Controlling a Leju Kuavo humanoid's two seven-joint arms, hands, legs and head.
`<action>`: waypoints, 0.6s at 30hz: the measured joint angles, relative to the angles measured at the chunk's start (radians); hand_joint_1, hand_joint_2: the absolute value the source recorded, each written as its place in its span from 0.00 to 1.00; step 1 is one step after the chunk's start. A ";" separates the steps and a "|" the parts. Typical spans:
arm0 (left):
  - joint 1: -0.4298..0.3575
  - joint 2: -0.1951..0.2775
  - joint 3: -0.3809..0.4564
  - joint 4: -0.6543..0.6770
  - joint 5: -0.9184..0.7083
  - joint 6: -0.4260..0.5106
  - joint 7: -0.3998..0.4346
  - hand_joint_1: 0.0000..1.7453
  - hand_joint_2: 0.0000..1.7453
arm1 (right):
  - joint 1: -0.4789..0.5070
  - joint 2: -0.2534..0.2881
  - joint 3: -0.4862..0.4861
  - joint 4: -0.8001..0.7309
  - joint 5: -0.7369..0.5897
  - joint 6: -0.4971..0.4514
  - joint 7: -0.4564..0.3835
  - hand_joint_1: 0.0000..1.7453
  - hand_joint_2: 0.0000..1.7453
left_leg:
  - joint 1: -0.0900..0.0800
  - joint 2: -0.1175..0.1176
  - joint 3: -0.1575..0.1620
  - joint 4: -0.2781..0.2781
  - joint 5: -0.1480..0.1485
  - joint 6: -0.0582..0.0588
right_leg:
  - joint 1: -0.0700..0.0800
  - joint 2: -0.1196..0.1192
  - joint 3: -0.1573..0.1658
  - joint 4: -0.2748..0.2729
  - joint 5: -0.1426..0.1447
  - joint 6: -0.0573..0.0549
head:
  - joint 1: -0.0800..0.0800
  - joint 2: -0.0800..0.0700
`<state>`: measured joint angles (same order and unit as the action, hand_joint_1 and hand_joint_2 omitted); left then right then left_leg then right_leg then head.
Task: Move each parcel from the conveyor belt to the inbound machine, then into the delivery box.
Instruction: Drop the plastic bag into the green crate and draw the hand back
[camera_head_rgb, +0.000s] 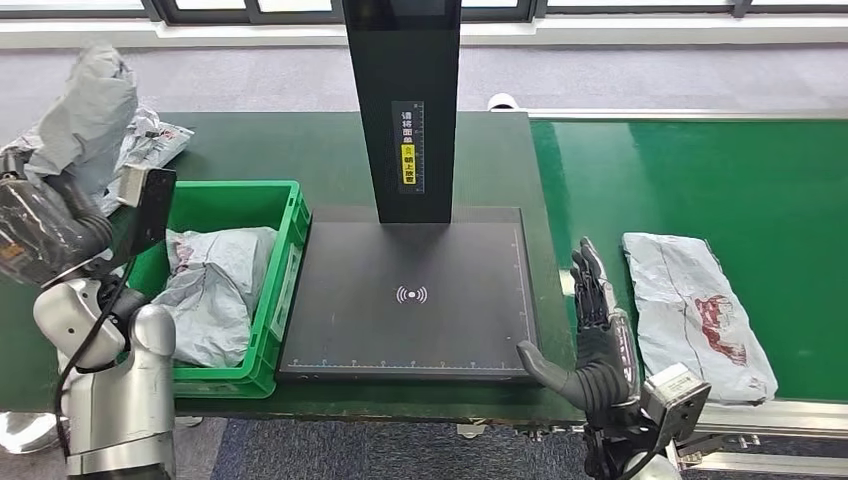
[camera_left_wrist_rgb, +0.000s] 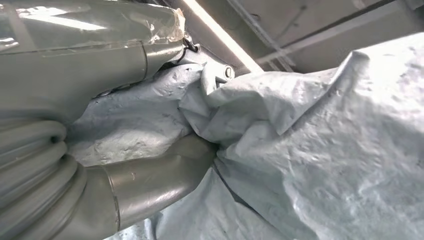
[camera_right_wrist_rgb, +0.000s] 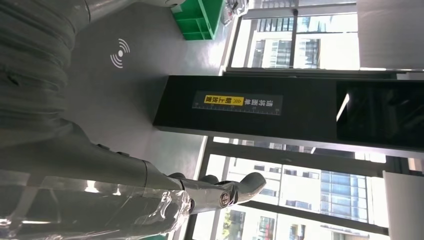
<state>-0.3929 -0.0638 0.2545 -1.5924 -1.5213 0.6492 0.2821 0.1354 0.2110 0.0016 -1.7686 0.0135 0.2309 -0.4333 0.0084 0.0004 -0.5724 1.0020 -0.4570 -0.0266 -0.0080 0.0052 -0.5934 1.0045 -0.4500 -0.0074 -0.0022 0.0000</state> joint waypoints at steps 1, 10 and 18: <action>-0.004 0.028 -0.002 0.015 0.000 0.002 0.028 1.00 1.00 | -0.001 0.001 -0.002 -0.001 0.000 0.001 0.002 0.00 1.00 | 0.000 0.000 0.000 0.000 0.000 0.000 | 0.000 0.000 0.000 0.000 0.000 0.000 | 0.000 0.000; -0.068 0.199 -0.145 0.142 -0.001 -0.256 0.280 1.00 1.00 | -0.014 0.004 -0.016 -0.001 0.002 0.026 0.006 0.00 1.00 | 0.000 -0.001 -0.001 0.001 0.000 0.000 | 0.001 -0.001 -0.001 0.000 0.000 0.000 | 0.000 0.000; -0.230 0.229 -0.345 0.540 -0.002 -0.540 0.246 0.00 1.00 | -0.042 0.019 -0.024 0.001 0.020 0.082 0.015 0.00 1.00 | -0.001 -0.001 -0.001 0.001 0.001 0.001 | 0.000 -0.001 -0.001 0.000 0.002 0.000 | 0.000 0.000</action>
<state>-0.6225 0.1656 -0.0903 -1.0527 -1.5228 0.1094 0.5285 0.0932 0.2298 -0.0228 -1.7675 0.0331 0.3128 -0.4183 0.0072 -0.0008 -0.5731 1.0031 -0.4555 -0.0260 -0.0079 0.0045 -0.5943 1.0042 -0.4476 -0.0072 -0.0019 0.0000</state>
